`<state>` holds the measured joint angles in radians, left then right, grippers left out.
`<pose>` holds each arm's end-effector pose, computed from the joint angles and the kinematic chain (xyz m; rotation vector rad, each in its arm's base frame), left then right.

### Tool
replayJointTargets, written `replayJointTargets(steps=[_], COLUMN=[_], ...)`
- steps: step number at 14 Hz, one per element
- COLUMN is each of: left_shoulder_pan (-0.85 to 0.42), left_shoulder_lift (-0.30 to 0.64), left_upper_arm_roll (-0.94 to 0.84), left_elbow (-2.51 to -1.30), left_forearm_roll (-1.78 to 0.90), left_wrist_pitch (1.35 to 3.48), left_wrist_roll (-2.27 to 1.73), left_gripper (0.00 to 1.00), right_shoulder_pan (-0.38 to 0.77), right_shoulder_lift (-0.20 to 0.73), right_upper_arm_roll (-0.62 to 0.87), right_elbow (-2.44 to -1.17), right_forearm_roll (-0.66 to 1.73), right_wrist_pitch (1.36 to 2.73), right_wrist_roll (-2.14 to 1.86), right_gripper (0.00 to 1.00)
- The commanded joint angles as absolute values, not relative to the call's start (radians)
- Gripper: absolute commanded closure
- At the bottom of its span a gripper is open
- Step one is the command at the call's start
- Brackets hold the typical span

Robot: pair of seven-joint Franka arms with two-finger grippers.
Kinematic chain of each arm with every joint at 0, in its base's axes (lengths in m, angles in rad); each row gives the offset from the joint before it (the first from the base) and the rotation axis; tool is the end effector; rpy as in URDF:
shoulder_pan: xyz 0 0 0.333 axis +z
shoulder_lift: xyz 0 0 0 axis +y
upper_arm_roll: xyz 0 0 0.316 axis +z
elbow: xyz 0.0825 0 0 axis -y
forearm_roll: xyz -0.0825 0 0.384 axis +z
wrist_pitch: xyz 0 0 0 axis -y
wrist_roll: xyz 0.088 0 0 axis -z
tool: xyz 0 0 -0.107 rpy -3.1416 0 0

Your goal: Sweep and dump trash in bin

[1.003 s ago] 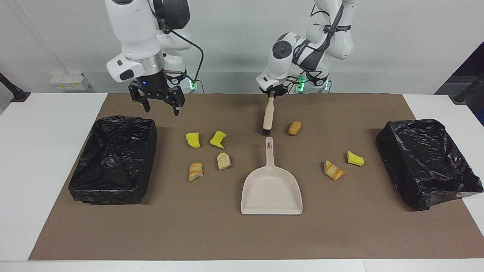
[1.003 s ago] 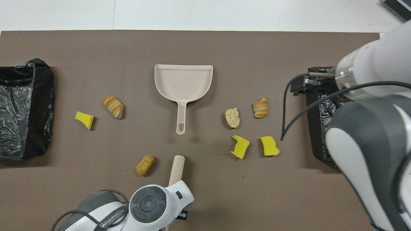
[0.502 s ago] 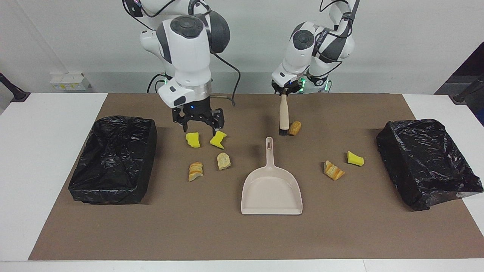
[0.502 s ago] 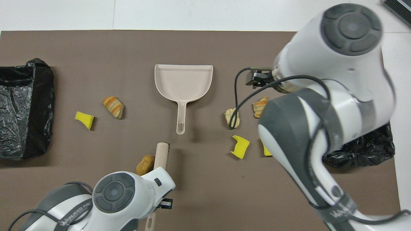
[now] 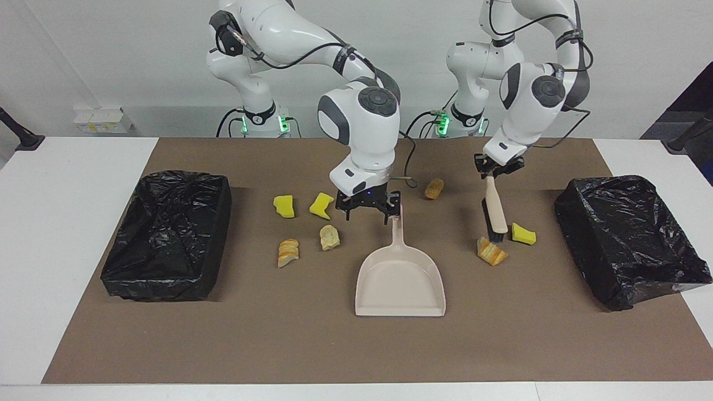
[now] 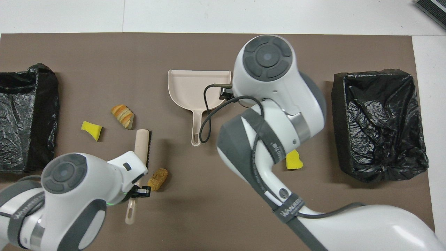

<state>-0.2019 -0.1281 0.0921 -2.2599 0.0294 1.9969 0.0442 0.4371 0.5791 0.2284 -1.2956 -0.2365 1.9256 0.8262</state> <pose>0.4807 -0.0507 0.4044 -3.1047 0.2638 0.2103 0.6031 0.4050 0.4216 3.1000 -0.1953 0.1814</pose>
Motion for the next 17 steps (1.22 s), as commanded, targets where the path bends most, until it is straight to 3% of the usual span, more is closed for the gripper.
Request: replayJointTargets(steps=[1,3,7,11,13,15,17], left_shoulder_pan=[-0.102,-0.049,0.054,0.037,-0.017,-0.056,-0.098], left_shoulder_lift=[0.021,0.078,0.126,0.149,0.146,0.135,0.127], left_upper_arm_roll=[0.077,0.077,0.075,0.068,0.066,0.063,0.063], left_elbow=[-2.082,-2.005,-2.006,-2.036,-2.063,-2.089,-2.1], left_forearm_roll=[0.064,0.083,0.124,0.101,0.08,0.049,0.011], left_wrist_pitch=[1.99,1.988,2.026,2.04,2.039,2.034,2.008], left_wrist_roll=[0.148,0.189,0.302,0.308,0.31,0.31,0.308], left_gripper=[1.0,1.0,1.0,1.0,1.0,1.0,1.0], right_shoulder_pan=[0.462,0.488,0.528,0.531,0.535,0.537,0.537], right_shoulder_lift=[0.624,0.653,0.693,0.678,0.673,0.658,0.649], right_upper_arm_roll=[0.23,0.226,0.229,0.235,0.235,0.235,0.235], right_elbow=[-1.259,-1.258,-1.255,-1.287,-1.296,-1.324,-1.347], right_forearm_roll=[-0.275,-0.276,-0.304,-0.302,-0.302,-0.299,-0.299], right_wrist_pitch=[1.942,1.983,2.003,2.003,2.003,2.006,2.011], right_wrist_roll=[0.859,0.864,0.865,0.865,0.865,0.867,0.868], right_gripper=[0.0,0.0,0.0,0.0,0.18,0.25,0.41])
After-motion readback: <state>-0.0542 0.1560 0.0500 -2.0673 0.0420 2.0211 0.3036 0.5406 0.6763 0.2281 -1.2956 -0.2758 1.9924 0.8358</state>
